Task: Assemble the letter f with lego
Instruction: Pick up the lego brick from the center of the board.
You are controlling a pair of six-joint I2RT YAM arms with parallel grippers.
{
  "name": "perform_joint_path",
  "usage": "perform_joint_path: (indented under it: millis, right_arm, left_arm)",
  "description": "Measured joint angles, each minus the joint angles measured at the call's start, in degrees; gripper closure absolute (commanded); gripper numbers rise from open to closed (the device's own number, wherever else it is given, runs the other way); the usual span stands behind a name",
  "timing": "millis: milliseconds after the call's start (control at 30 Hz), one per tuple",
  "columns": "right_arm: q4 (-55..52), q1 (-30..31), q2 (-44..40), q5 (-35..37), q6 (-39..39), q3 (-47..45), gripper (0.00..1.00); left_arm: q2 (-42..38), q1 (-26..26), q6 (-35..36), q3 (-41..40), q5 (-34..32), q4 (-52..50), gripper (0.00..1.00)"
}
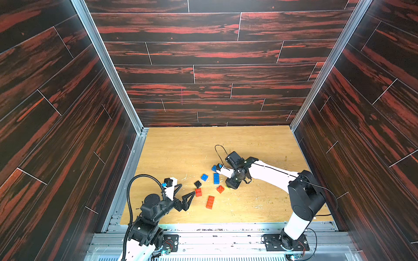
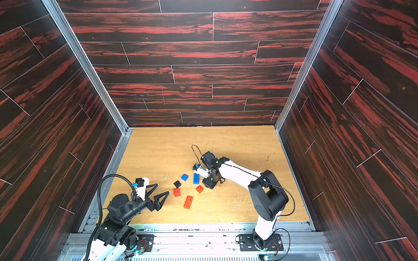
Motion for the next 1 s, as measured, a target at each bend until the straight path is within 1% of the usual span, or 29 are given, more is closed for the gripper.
perform_joint_path:
  millis: [433, 1000]
  right_arm:
    - [2.3, 0.3, 2.4, 0.2, 0.3, -0.4, 0.57]
    - [2.8, 0.3, 3.8, 1.9, 0.2, -0.2, 0.56]
  left_arm:
    - [0.0, 0.0, 0.0, 0.0, 0.0, 0.0, 0.0]
    - [0.0, 0.0, 0.0, 0.0, 0.0, 0.0, 0.0]
